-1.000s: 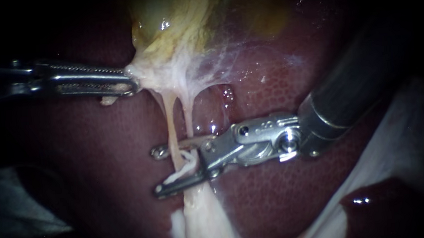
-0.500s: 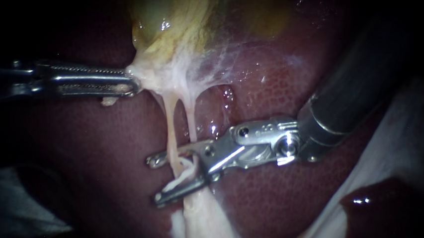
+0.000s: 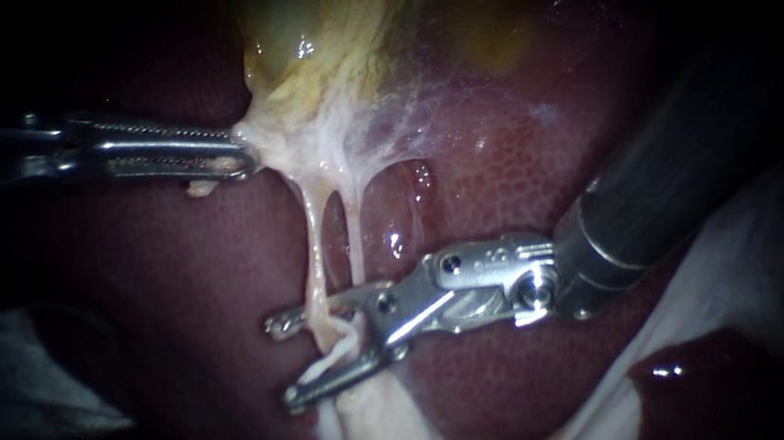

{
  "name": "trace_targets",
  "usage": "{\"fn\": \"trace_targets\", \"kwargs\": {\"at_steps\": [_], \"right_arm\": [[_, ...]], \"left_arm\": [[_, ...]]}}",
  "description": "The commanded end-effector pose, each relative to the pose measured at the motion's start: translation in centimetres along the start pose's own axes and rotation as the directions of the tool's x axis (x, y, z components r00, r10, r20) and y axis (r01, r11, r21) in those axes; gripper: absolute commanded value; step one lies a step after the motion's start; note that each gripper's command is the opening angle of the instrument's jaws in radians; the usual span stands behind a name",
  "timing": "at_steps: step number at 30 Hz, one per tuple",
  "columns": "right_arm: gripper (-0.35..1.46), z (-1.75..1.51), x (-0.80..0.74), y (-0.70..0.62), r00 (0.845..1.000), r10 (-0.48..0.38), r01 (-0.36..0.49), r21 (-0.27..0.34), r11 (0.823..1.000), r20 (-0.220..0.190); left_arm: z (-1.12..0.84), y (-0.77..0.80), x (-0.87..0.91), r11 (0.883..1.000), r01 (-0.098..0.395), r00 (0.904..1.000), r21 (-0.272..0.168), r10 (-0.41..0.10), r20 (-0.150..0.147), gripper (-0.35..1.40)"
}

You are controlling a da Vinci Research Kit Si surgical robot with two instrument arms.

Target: Clipping first clip left tube

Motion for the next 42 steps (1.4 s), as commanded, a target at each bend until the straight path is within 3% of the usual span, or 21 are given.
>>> {"fn": "trace_targets", "kwargs": {"at_steps": [1, 7, 16, 24, 26, 42], "right_arm": [[0.43, 0.00, 0.00, 0.00, 1.000, 0.000, 0.000, 0.001, 1.000, 0.000], [0.39, 0.00, 0.00, 0.00, 1.000, 0.006, -0.006, -0.011, 1.000, -0.001], [0.20, -0.02, 0.00, 0.00, 0.999, 0.053, -0.053, -0.022, 0.998, -0.004], [-0.12, -0.03, -0.01, 0.02, 0.997, 0.077, -0.077, -0.023, 0.997, -0.006], [-0.35, -0.03, -0.01, 0.02, 0.994, 0.112, -0.112, -0.023, 0.993, -0.008], [-0.35, -0.04, -0.01, 0.02, 0.987, 0.159, -0.160, -0.033, 0.987, -0.010]], "left_arm": [[0.00, 0.00, 0.00, 1.000, 0.000, 1.0000, -0.001, 0.000, 0.000, -0.35], [0.00, 0.00, 0.00, 1.000, 0.000, 1.0000, -0.001, 0.000, 0.000, -0.35], [0.00, 0.00, 0.00, 1.000, 0.000, 1.0000, -0.001, 0.000, 0.000, -0.35], [0.00, -0.01, 0.00, 1.000, 0.000, 1.0000, -0.001, 0.000, 0.000, -0.35], [0.00, -0.01, 0.00, 1.000, 0.000, 1.0000, -0.001, 0.000, 0.000, -0.35], [0.01, -0.01, 0.01, 1.000, 0.000, 1.0000, -0.001, 0.000, 0.000, -0.35]]}}
